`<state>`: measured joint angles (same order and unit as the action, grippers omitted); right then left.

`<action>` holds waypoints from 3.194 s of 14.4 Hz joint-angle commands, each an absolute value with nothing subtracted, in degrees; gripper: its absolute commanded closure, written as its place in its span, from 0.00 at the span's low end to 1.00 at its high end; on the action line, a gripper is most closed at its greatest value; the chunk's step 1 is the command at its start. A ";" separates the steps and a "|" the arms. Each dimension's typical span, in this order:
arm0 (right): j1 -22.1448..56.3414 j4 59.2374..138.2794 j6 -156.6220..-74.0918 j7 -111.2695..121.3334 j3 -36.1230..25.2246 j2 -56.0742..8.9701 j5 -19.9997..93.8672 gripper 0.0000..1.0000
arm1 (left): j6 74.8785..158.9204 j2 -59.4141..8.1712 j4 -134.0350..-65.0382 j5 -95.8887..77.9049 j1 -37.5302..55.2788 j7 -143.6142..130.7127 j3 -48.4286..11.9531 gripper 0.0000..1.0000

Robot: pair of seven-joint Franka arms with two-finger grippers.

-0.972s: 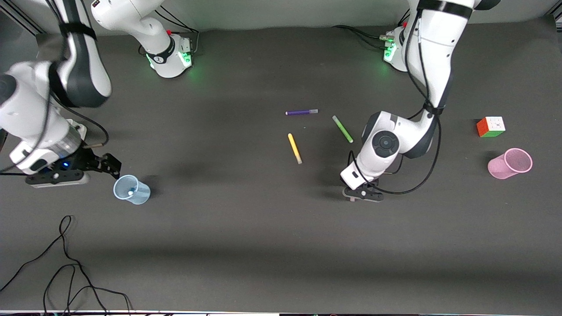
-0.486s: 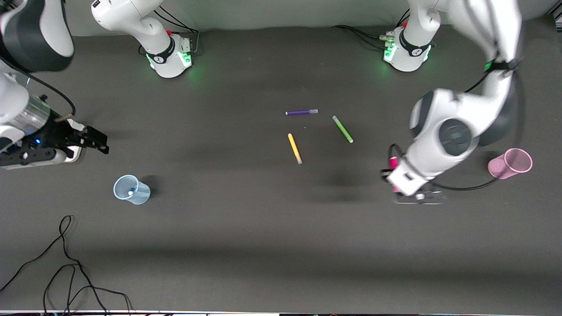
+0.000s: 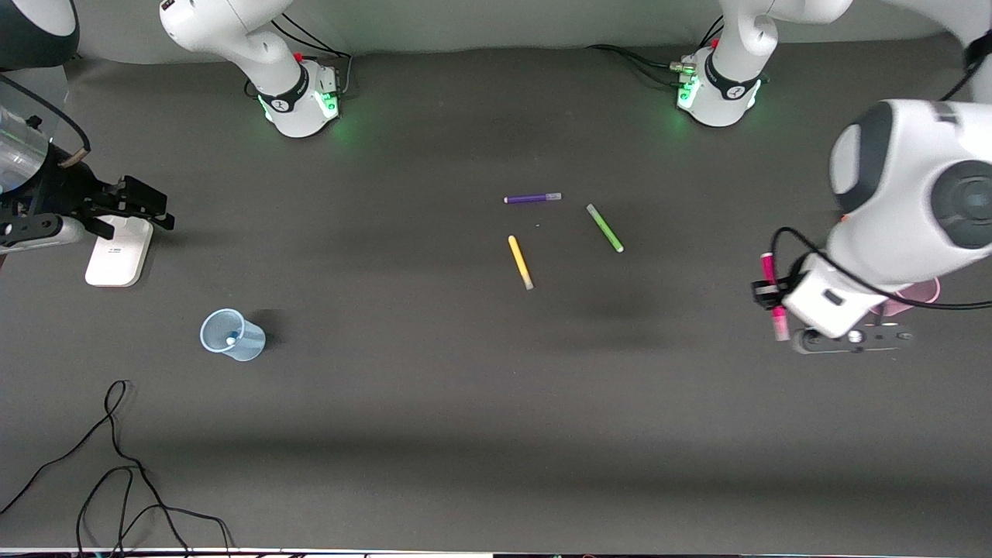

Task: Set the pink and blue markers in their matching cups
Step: 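Open the right gripper and withdraw while the left gripper lifts pink marker, then carry the pink marker over the pink cup with the left gripper, then lower the pink marker into the pink cup and open the left gripper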

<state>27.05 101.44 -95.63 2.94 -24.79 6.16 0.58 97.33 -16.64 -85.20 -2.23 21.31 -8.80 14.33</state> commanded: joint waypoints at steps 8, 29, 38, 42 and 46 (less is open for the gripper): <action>11.34 107.58 -96.50 2.02 -7.47 12.66 0.35 0.00 | 91.75 -14.33 -83.58 0.45 0.73 26.40 14.85 1.00; 2.72 110.30 -98.61 2.55 -0.70 14.07 -0.97 0.00 | 99.50 -21.87 -101.43 -40.59 -25.13 117.74 14.77 1.00; 3.87 111.53 -100.99 2.11 -0.53 13.80 -0.79 0.00 | 94.40 -29.88 -100.90 -48.60 -30.06 132.00 14.41 1.00; 3.87 111.53 -101.07 2.02 -0.53 14.06 -0.70 0.00 | 94.22 -31.55 -100.28 -51.49 -31.19 135.95 14.41 1.00; 3.52 111.53 -101.16 2.64 -0.79 14.33 -0.62 0.00 | 94.22 -33.13 -99.06 -52.12 -31.29 136.23 14.41 1.00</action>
